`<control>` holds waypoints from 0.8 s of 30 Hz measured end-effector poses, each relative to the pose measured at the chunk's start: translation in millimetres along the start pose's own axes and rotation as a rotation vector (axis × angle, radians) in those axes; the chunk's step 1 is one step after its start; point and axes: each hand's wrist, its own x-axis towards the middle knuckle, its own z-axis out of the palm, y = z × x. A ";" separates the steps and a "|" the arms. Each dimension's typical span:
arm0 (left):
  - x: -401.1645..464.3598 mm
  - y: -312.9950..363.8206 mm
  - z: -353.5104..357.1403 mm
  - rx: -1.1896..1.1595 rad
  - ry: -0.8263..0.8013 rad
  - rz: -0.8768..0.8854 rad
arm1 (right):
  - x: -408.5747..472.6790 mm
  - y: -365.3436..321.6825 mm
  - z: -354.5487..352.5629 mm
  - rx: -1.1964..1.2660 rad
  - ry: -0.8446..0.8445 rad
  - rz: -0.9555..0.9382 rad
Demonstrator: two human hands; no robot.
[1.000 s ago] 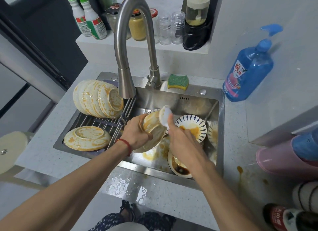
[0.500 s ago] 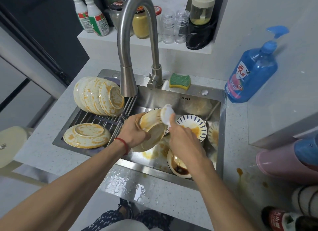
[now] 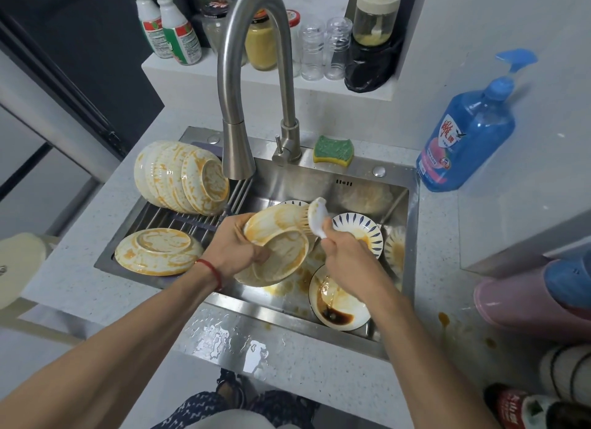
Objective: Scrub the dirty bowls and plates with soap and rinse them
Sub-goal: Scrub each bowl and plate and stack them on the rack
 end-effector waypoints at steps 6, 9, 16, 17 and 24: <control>-0.6 5.2 -5.9 -0.100 0.008 -0.009 | 0.5 10.0 2.8 0.113 -0.030 0.025; -3.1 4.8 -5.3 -0.137 0.008 -0.038 | 10.2 14.7 1.0 0.151 -0.015 0.087; -6.8 2.8 -9.7 -0.297 0.050 -0.127 | 9.7 21.3 15.3 0.157 0.004 0.115; -7.3 0.8 -9.8 -0.314 0.060 -0.151 | 7.9 18.2 15.4 0.151 0.001 0.121; -7.8 -15.2 -24.3 -0.519 0.168 -0.307 | 7.3 2.0 32.9 0.014 -0.015 0.102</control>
